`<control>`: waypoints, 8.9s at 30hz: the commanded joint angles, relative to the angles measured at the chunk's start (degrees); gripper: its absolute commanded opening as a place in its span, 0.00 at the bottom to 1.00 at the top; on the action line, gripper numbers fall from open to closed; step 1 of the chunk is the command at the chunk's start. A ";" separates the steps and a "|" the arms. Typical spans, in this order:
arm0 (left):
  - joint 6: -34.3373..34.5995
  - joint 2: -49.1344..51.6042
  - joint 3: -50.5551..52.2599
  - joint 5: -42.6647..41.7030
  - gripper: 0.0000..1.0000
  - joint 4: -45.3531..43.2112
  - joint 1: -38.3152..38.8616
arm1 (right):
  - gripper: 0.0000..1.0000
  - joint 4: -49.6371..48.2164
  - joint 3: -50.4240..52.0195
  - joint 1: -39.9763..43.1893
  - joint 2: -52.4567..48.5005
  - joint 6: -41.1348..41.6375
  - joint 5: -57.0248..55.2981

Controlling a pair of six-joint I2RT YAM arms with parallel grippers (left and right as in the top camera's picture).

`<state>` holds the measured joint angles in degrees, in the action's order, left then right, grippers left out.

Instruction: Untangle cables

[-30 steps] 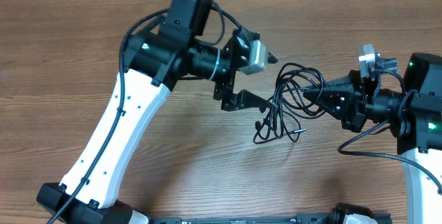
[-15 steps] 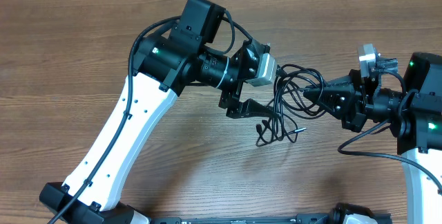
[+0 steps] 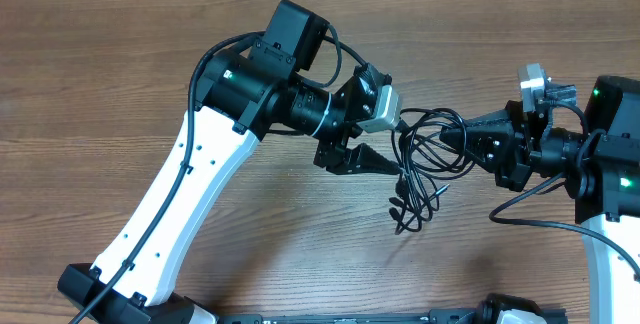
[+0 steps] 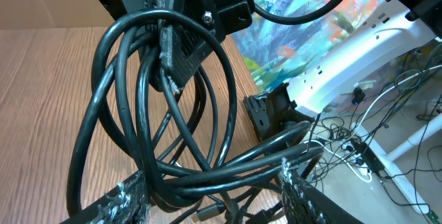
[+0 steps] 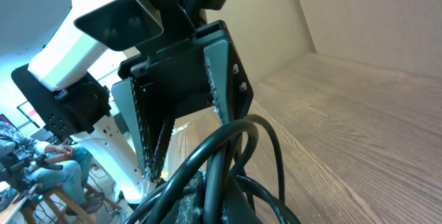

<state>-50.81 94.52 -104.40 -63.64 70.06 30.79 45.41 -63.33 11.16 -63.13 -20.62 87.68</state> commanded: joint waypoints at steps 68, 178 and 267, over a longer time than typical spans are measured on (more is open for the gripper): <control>-7.08 -1.05 -0.76 6.64 0.04 -6.84 3.63 | 1.00 -3.74 -0.92 0.31 1.14 32.81 -31.32; 42.10 -0.13 -0.76 13.07 0.55 -31.17 -4.07 | 0.04 -10.05 -0.92 -4.31 1.03 66.71 -40.76; 40.92 3.32 -0.76 44.78 0.05 -29.40 14.86 | 0.04 -21.31 -0.92 -4.39 1.03 114.86 -34.42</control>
<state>-9.43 97.21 -104.40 -20.27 41.17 45.89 24.40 -63.33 7.11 -62.63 94.48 50.09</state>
